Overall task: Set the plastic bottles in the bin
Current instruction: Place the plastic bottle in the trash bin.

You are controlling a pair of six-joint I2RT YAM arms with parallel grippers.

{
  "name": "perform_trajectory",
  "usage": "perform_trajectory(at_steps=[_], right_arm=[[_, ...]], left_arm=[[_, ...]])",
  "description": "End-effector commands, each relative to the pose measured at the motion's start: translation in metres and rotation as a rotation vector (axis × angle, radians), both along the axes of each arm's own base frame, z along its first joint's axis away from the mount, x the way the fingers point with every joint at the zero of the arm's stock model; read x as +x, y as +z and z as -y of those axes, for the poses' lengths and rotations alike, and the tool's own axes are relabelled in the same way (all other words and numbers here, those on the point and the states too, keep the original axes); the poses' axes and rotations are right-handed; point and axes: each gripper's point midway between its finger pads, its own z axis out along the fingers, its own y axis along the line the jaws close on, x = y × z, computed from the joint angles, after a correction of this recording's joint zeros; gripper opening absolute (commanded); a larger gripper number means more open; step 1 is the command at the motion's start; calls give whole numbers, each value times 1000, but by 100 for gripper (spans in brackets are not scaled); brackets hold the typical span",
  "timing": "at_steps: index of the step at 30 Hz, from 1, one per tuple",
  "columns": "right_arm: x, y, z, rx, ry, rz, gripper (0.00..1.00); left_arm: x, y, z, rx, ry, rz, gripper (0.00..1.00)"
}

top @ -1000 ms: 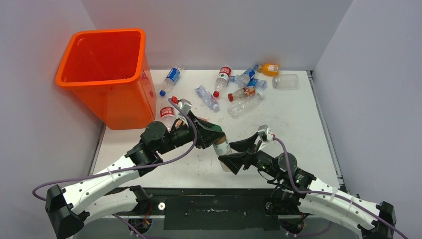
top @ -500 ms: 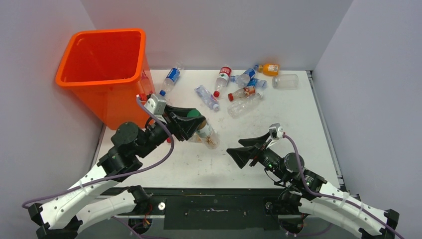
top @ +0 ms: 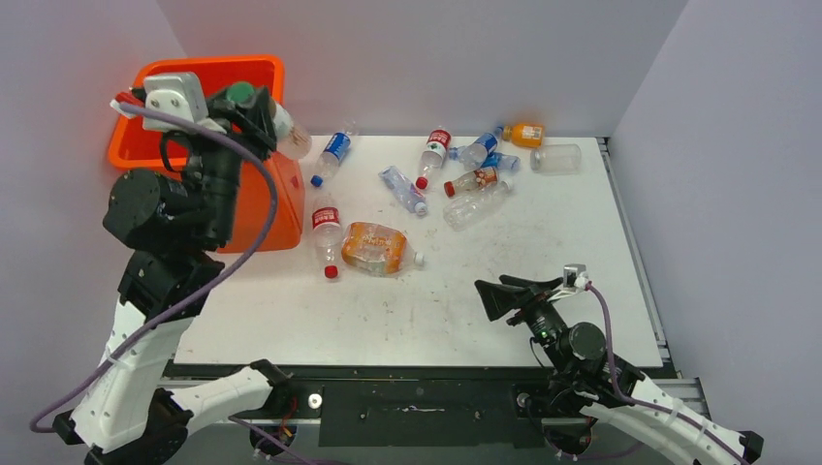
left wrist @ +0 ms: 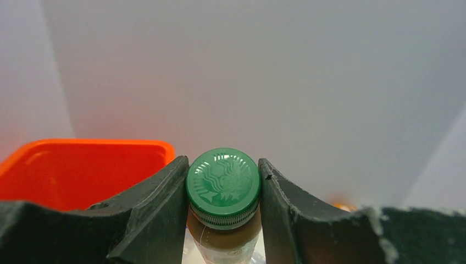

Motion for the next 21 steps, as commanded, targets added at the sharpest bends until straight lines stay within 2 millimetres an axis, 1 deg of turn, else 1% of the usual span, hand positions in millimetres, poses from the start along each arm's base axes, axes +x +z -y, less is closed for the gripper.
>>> perform_trajectory(at_steps=[1, 4, 6, 7, 8, 10, 13, 15, 17, 21], right_arm=[[6, -18, 7, -20, -60, -60, 90], [6, -25, -2, -53, -33, -88, 90], [5, -28, -8, -69, -8, -97, 90], [4, -29, -12, -75, 11, -100, 90], [2, -32, -17, -82, 34, -106, 90], [1, -35, -24, -81, 64, -113, 90], [-2, -45, -30, -109, 96, -131, 90], [-5, -47, -32, -133, 118, -120, 90], [-6, -45, -32, -141, 129, -100, 90], [-9, -40, -30, -130, 136, -71, 90]], left_arm=[[27, 20, -39, -38, 197, -23, 0], [46, 36, -73, -58, 397, 13, 0], [63, 37, -88, -50, 503, 26, 0], [70, 35, -95, -44, 553, 25, 0], [72, 41, -101, -66, 590, 62, 0], [82, 34, -110, -58, 658, 71, 0], [100, 21, -126, -28, 753, 59, 0], [108, 13, -129, -16, 774, 57, 0], [119, 3, -127, -11, 767, 32, 0], [146, -30, -132, -32, 756, -47, 0]])
